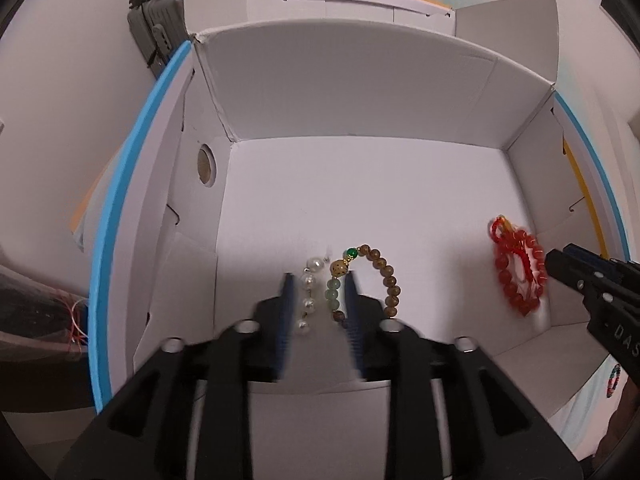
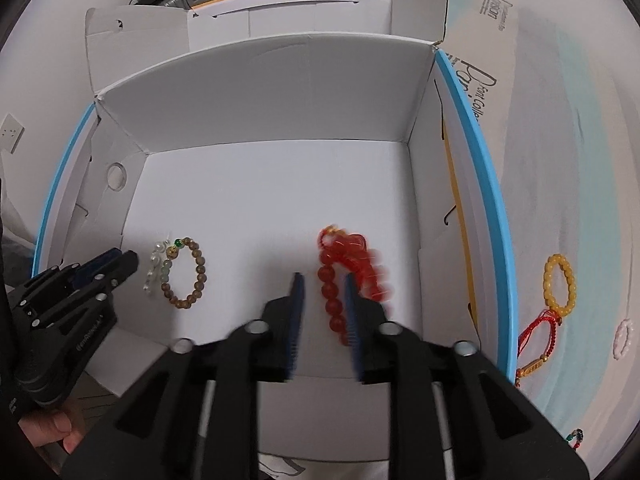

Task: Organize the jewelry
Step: 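Open both tools to release the items inside the box, then withdraw both tools from the box toward the remaining bracelets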

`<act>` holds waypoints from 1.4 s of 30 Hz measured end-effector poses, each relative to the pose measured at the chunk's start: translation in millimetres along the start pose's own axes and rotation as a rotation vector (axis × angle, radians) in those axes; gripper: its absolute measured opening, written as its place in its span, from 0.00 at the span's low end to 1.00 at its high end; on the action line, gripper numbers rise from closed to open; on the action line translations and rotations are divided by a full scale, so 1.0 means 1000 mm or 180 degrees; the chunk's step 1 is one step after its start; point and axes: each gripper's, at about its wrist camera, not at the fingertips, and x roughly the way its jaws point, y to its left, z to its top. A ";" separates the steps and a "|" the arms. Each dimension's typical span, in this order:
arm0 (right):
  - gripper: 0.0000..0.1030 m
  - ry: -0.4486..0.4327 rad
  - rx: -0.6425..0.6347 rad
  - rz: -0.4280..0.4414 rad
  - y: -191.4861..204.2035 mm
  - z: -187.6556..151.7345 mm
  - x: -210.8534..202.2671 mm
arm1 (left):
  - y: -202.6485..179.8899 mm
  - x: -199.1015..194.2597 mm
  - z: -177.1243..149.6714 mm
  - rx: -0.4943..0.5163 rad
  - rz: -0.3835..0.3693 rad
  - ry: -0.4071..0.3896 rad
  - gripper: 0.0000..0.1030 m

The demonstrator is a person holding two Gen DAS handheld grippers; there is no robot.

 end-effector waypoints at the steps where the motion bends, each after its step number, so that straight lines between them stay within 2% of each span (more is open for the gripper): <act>1: 0.36 -0.0040 -0.0009 0.0004 0.000 -0.001 -0.003 | 0.000 -0.003 0.000 -0.0002 0.0009 -0.0028 0.33; 3: 0.42 -0.0094 -0.0039 0.0030 0.001 -0.001 -0.009 | 0.001 -0.008 -0.002 -0.0007 0.0016 -0.0057 0.38; 5: 0.57 -0.0158 -0.0070 0.0068 0.002 -0.002 -0.016 | 0.001 -0.014 -0.004 -0.0010 0.0031 -0.0099 0.45; 7: 0.68 -0.0233 -0.0095 0.0132 0.004 -0.002 -0.024 | -0.001 -0.021 -0.005 0.0000 0.0047 -0.0148 0.48; 11: 0.77 -0.0347 -0.0104 0.0201 0.003 -0.006 -0.041 | -0.001 -0.034 -0.004 0.0010 0.0071 -0.0228 0.56; 21: 0.86 -0.0547 -0.0032 0.0146 -0.011 -0.018 -0.075 | -0.006 -0.063 -0.014 0.0030 0.0057 -0.0437 0.70; 28: 0.89 -0.0678 0.0089 0.0077 -0.042 -0.035 -0.105 | -0.025 -0.085 -0.019 0.0064 0.0006 -0.0584 0.84; 33: 0.90 -0.0767 0.0157 -0.0012 -0.068 -0.051 -0.126 | -0.049 -0.100 -0.022 0.0133 -0.0045 -0.0676 0.93; 42: 0.93 -0.0839 0.0376 -0.0251 -0.134 -0.086 -0.158 | -0.116 -0.116 -0.031 0.0371 -0.0195 -0.0721 0.94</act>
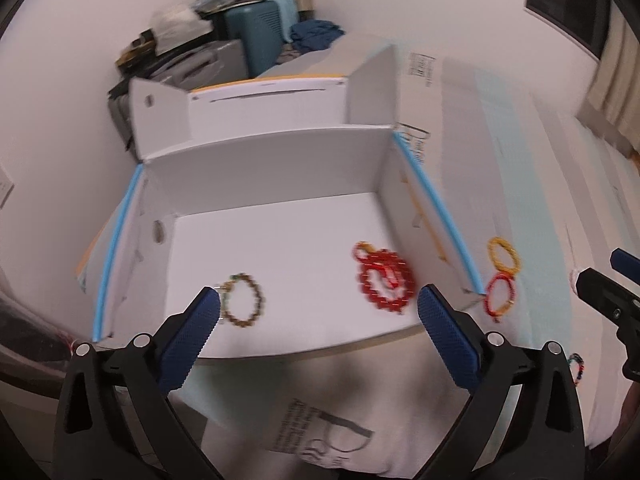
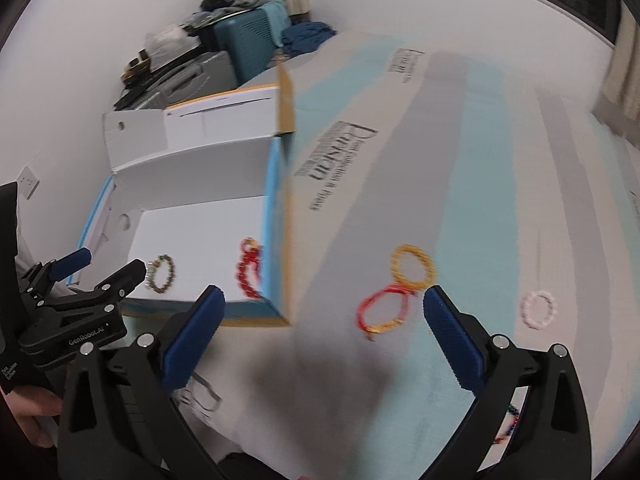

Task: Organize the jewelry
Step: 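Withdraw both tools from the box toward the remaining bracelets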

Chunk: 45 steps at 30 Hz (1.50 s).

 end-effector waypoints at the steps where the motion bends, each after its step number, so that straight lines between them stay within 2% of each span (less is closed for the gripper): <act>1: 0.93 -0.0009 0.0032 -0.0027 -0.008 -0.002 -0.003 | -0.006 -0.001 -0.001 0.0022 -0.0022 -0.0003 0.94; 15: 0.93 0.0089 0.0420 -0.0416 -0.123 -0.055 -0.017 | -0.132 0.006 -0.011 0.0476 -0.0499 -0.0011 0.94; 28: 0.93 0.0381 0.0629 -0.0643 -0.191 -0.123 0.008 | -0.220 0.056 -0.031 0.0827 -0.0691 0.0158 0.94; 37: 0.93 0.0681 0.0664 -0.0682 -0.209 -0.170 0.045 | -0.236 0.109 -0.043 0.0860 -0.0671 0.0331 0.94; 45: 0.93 0.0838 0.0717 -0.0605 -0.219 -0.188 0.075 | -0.236 0.144 -0.041 0.0871 -0.0534 0.0434 0.94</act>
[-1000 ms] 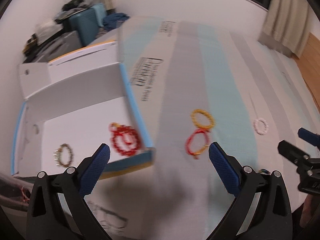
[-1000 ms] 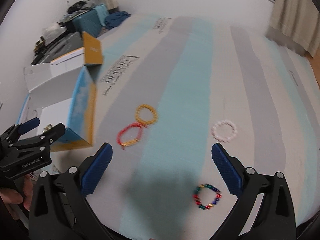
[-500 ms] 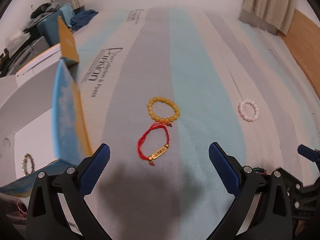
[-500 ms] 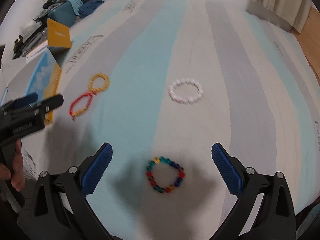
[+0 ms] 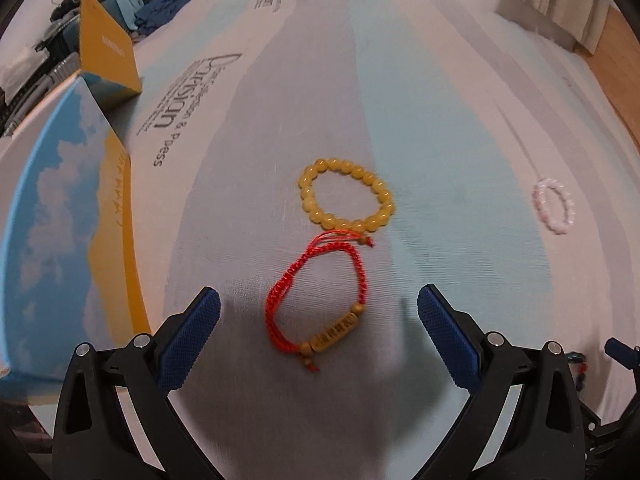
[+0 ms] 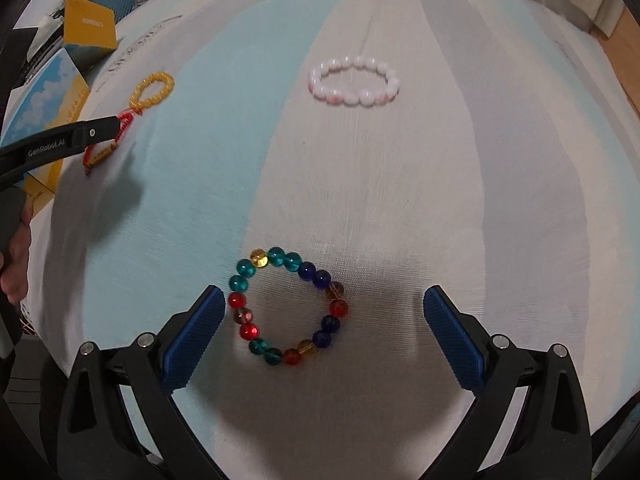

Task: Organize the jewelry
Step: 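Withdraw both tools from the box toward the remaining bracelets, then grasp red cord bracelet with left tool while right tool grasps multicolour bead bracelet, then carry the red cord and multicolour bracelets into the white box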

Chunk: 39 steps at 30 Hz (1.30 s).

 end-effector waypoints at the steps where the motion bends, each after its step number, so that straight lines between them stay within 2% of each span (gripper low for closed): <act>1: 0.93 0.0016 0.0007 0.0018 -0.001 0.000 0.003 | 0.000 0.004 0.000 0.0017 0.0011 0.0021 0.94; 5: 0.93 0.0029 -0.0011 0.0040 0.000 -0.002 0.010 | 0.001 0.013 -0.002 -0.0028 -0.0055 0.0094 0.92; 7: 0.93 0.0024 -0.0040 0.0024 0.002 -0.002 0.012 | 0.001 0.019 -0.003 -0.0041 -0.0055 0.0133 0.87; 9: 0.89 -0.0001 -0.0060 -0.0002 0.003 -0.004 0.012 | 0.001 0.022 -0.005 -0.0019 -0.0033 0.0129 0.86; 12: 0.77 -0.0031 -0.0083 -0.0010 0.005 -0.003 0.011 | 0.002 0.024 -0.007 -0.0035 -0.0051 0.0127 0.78; 14: 0.64 -0.0035 -0.0094 -0.0006 0.004 -0.003 0.009 | 0.006 0.024 -0.007 -0.0069 -0.0081 0.0139 0.67; 15: 0.61 -0.0030 -0.0097 -0.0012 0.004 -0.002 0.008 | 0.008 0.023 -0.007 -0.0081 -0.0106 0.0145 0.63; 17: 0.47 -0.0019 -0.0088 -0.0008 0.004 0.000 0.007 | 0.010 0.022 -0.006 -0.0070 -0.0133 0.0165 0.49; 18: 0.44 -0.0018 -0.0077 -0.0009 0.005 0.001 0.006 | 0.011 0.022 -0.006 -0.0059 -0.0138 0.0172 0.46; 20: 0.29 -0.0019 -0.0066 -0.0002 0.006 0.002 0.005 | 0.013 0.021 -0.005 -0.0029 -0.0159 0.0184 0.33; 21: 0.26 -0.0022 -0.0061 -0.0008 0.006 0.002 0.005 | 0.013 0.021 -0.005 -0.0021 -0.0155 0.0187 0.29; 22: 0.19 -0.0022 -0.0058 -0.0003 0.007 0.003 0.004 | 0.014 0.020 -0.005 0.0004 -0.0143 0.0195 0.21; 23: 0.15 -0.0018 -0.0051 0.0008 0.007 0.004 0.004 | 0.014 0.019 -0.005 0.0018 -0.0156 0.0202 0.14; 25: 0.10 -0.0019 -0.0046 0.0001 0.006 0.004 0.001 | 0.015 0.018 -0.004 0.0030 -0.0185 0.0221 0.11; 31: 0.10 -0.0075 0.0001 0.0029 0.000 0.006 -0.011 | 0.017 0.008 -0.006 -0.0006 -0.0264 0.0234 0.10; 39: 0.09 -0.0210 0.0046 0.0009 0.000 0.007 -0.030 | 0.017 -0.013 -0.009 0.0007 -0.0240 0.0144 0.10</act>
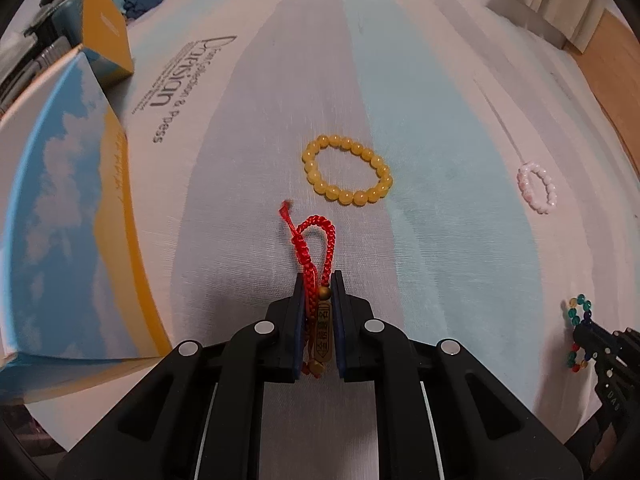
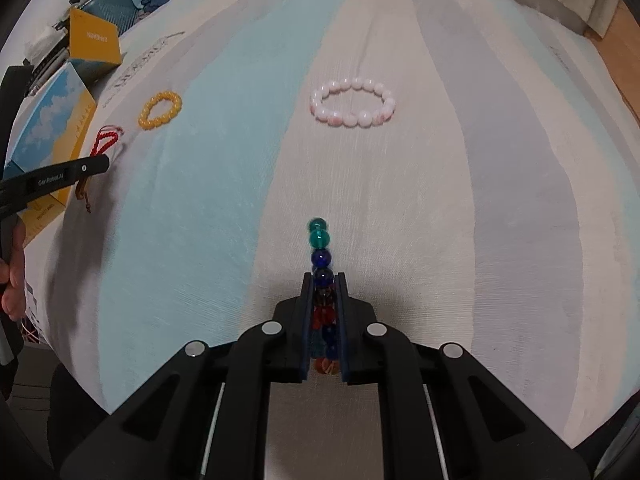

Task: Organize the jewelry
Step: 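Carry the red cord and multicolour bracelets into the white box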

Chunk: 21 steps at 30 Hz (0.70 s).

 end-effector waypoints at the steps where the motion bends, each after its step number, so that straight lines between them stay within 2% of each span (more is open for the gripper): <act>1: 0.09 -0.0018 0.0009 -0.0004 0.000 0.001 -0.003 | 0.000 -0.004 0.000 -0.0001 -0.0004 -0.0013 0.10; 11: 0.09 -0.0143 0.0033 -0.0003 0.010 0.016 -0.027 | 0.007 -0.041 0.002 -0.0054 -0.0046 -0.0158 0.10; 21: 0.09 -0.0302 -0.0047 0.0025 0.049 0.047 -0.051 | 0.041 -0.090 -0.003 -0.0166 0.0005 -0.0334 0.10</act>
